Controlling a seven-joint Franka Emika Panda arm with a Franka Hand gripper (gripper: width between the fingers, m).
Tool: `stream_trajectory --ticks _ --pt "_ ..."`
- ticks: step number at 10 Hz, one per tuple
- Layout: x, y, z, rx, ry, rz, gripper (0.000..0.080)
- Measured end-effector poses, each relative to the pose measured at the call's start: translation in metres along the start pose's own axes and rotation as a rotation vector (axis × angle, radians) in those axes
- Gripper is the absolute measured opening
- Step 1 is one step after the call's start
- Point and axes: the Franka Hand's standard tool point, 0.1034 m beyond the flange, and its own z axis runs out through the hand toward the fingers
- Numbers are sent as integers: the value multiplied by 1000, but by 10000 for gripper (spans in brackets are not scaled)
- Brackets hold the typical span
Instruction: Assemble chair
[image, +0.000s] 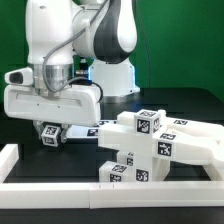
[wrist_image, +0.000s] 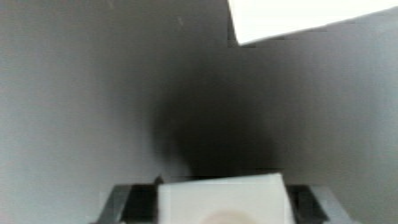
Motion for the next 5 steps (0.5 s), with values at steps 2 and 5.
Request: stream_trajectory --ticks 2,5 --pt "-3 -3 2 16 -12 14 340" --pt "-4 -3 3 16 -14 14 618"
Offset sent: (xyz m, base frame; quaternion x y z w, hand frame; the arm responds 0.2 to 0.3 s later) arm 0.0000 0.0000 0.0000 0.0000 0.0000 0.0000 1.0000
